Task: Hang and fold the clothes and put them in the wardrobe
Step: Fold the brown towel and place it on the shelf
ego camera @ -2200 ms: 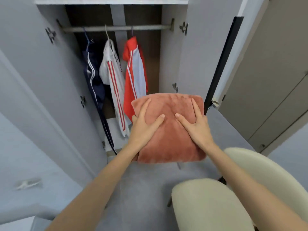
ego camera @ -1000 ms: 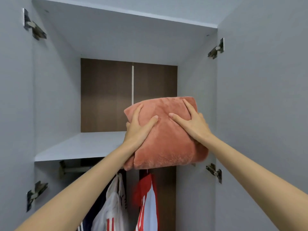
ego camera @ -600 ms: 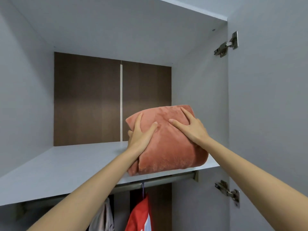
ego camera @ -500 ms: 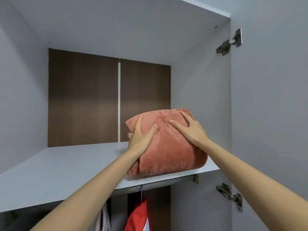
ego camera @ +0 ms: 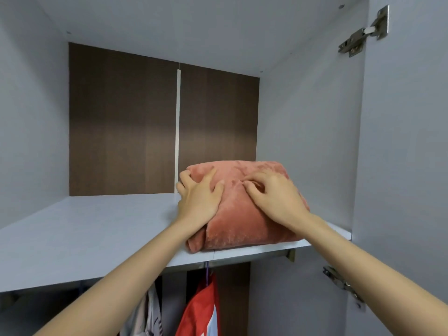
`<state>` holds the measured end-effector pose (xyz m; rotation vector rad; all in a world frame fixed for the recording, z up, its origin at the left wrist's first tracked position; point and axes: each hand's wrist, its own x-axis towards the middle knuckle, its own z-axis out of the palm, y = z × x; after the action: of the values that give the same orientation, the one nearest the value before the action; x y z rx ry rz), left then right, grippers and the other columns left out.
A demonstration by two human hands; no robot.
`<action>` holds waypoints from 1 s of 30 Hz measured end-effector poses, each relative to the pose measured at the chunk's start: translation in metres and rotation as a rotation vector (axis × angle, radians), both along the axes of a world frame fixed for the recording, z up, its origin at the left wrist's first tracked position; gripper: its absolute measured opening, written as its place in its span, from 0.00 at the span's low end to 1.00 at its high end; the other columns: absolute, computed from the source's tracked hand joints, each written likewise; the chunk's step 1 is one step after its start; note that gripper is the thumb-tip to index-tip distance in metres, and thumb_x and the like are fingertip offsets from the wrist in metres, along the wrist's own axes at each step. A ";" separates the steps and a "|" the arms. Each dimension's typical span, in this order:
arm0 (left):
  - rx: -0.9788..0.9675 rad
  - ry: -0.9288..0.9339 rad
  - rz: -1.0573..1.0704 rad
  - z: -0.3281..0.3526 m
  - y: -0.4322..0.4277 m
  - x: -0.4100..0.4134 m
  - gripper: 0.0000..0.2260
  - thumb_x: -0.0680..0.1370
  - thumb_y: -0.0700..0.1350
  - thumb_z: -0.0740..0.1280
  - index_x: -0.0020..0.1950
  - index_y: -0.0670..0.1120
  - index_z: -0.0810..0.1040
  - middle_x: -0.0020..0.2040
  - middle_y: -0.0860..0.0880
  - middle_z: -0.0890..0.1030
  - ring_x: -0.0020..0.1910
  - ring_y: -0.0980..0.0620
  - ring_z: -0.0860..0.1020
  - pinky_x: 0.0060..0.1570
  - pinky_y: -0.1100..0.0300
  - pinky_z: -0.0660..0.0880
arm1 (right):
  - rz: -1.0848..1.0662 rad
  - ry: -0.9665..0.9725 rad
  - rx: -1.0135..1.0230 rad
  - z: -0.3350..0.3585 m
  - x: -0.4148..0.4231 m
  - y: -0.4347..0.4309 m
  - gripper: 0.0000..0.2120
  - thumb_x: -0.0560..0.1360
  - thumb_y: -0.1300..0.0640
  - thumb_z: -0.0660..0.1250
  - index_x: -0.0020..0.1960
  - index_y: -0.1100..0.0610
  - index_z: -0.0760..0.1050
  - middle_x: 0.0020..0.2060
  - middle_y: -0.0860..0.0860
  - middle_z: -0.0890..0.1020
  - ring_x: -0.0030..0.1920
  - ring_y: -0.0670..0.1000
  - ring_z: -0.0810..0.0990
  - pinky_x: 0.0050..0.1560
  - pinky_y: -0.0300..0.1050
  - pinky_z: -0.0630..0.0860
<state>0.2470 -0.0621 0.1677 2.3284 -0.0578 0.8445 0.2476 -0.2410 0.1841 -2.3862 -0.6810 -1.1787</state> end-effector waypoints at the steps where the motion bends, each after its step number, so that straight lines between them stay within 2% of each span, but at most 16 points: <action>1: 0.010 0.008 -0.013 -0.003 0.003 0.001 0.23 0.81 0.59 0.52 0.77 0.61 0.58 0.73 0.44 0.54 0.70 0.38 0.58 0.66 0.44 0.63 | 0.008 0.019 -0.018 -0.005 -0.003 0.002 0.14 0.80 0.48 0.58 0.58 0.47 0.81 0.58 0.43 0.81 0.60 0.45 0.76 0.59 0.44 0.71; 4: 0.044 0.114 -0.087 -0.007 0.009 0.009 0.22 0.83 0.56 0.47 0.78 0.60 0.53 0.77 0.44 0.58 0.72 0.40 0.65 0.68 0.48 0.63 | -0.016 0.088 -0.039 -0.010 0.000 0.001 0.17 0.81 0.47 0.54 0.59 0.47 0.79 0.59 0.42 0.81 0.60 0.46 0.76 0.59 0.46 0.72; 7: 0.044 0.205 -0.105 0.000 0.006 0.025 0.22 0.84 0.53 0.46 0.79 0.56 0.52 0.76 0.45 0.63 0.73 0.42 0.64 0.70 0.52 0.61 | -0.048 0.110 -0.070 -0.007 0.012 -0.002 0.19 0.82 0.46 0.51 0.55 0.48 0.80 0.56 0.44 0.82 0.58 0.49 0.78 0.55 0.47 0.74; 10: 0.027 0.274 -0.104 0.006 -0.006 0.044 0.23 0.84 0.52 0.45 0.79 0.53 0.51 0.77 0.43 0.60 0.75 0.41 0.60 0.73 0.51 0.58 | -0.136 0.096 -0.123 -0.007 0.033 -0.010 0.20 0.82 0.44 0.51 0.58 0.47 0.80 0.58 0.46 0.79 0.60 0.50 0.72 0.58 0.47 0.69; 13: 0.002 0.308 -0.088 0.008 -0.026 0.061 0.23 0.84 0.52 0.44 0.79 0.54 0.49 0.76 0.38 0.61 0.73 0.39 0.63 0.71 0.52 0.60 | -0.259 0.055 -0.210 -0.006 0.053 -0.026 0.20 0.82 0.42 0.50 0.61 0.44 0.78 0.54 0.47 0.75 0.55 0.51 0.68 0.55 0.45 0.65; 16: -0.038 0.313 -0.086 0.006 -0.049 0.080 0.23 0.84 0.53 0.44 0.79 0.56 0.48 0.74 0.34 0.62 0.69 0.37 0.67 0.68 0.52 0.61 | -0.297 0.066 -0.229 -0.005 0.072 -0.043 0.19 0.82 0.42 0.50 0.65 0.43 0.75 0.58 0.47 0.76 0.61 0.51 0.71 0.57 0.44 0.66; 20: -0.066 0.298 -0.098 0.005 -0.075 0.110 0.23 0.84 0.52 0.45 0.79 0.56 0.48 0.72 0.34 0.63 0.66 0.37 0.70 0.66 0.53 0.64 | -0.355 0.137 -0.237 -0.005 0.096 -0.062 0.20 0.83 0.42 0.48 0.68 0.44 0.71 0.65 0.47 0.76 0.64 0.53 0.73 0.62 0.50 0.72; 25: -0.082 0.286 -0.074 0.005 -0.095 0.149 0.22 0.84 0.52 0.44 0.79 0.56 0.49 0.73 0.34 0.61 0.68 0.37 0.67 0.66 0.52 0.63 | -0.315 0.242 -0.218 -0.011 0.129 -0.084 0.21 0.84 0.44 0.46 0.74 0.42 0.64 0.70 0.47 0.72 0.69 0.51 0.70 0.67 0.48 0.67; 30: -0.108 0.282 -0.033 0.002 -0.098 0.171 0.22 0.84 0.52 0.44 0.79 0.56 0.49 0.72 0.34 0.63 0.68 0.37 0.67 0.66 0.51 0.63 | -0.131 0.351 -0.163 -0.015 0.157 -0.093 0.22 0.84 0.45 0.46 0.76 0.45 0.60 0.75 0.45 0.64 0.75 0.48 0.61 0.74 0.45 0.57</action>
<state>0.4179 -0.1605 0.1694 2.3146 0.0678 0.4848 0.4042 -0.3337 0.1691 -2.7158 -0.5281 -0.7422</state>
